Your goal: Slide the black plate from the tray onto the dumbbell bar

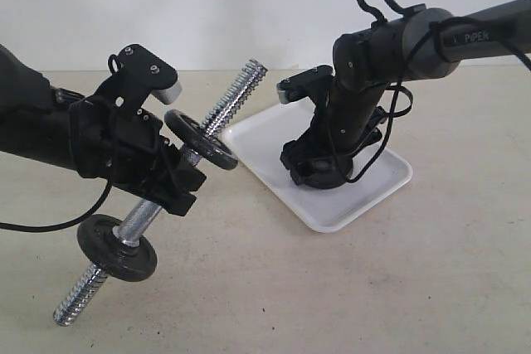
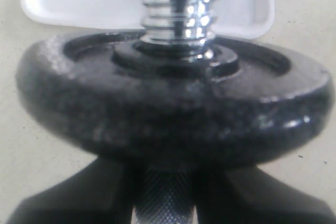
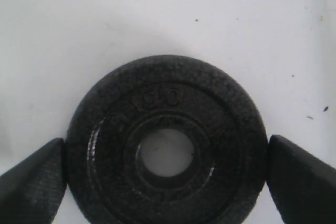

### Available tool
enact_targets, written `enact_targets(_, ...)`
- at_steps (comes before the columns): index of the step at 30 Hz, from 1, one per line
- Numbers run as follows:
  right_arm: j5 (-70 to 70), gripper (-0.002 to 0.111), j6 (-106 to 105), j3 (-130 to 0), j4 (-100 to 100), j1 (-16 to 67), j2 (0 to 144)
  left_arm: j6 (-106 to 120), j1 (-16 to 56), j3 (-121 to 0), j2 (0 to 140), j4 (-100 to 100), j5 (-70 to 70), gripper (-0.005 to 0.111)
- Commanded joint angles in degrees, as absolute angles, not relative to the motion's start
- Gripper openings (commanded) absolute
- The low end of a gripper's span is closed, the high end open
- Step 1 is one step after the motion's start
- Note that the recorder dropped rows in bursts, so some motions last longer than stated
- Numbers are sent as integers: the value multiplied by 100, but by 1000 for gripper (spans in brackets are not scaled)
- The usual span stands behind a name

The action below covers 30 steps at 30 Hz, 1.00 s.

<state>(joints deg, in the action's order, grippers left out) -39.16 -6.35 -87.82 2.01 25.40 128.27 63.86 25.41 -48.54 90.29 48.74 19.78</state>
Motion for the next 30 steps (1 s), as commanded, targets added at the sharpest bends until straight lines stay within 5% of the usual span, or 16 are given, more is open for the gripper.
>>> enact_targets(1,-4680,3,-791,-8462,809,2565,13456,6406,2522,-5038,8703,5136,1636,4)
enact_targets(30,-4868,0,-3217,-8660,-2639,1598,12448,6417,2522,-5038,8716,4943,1648,4)
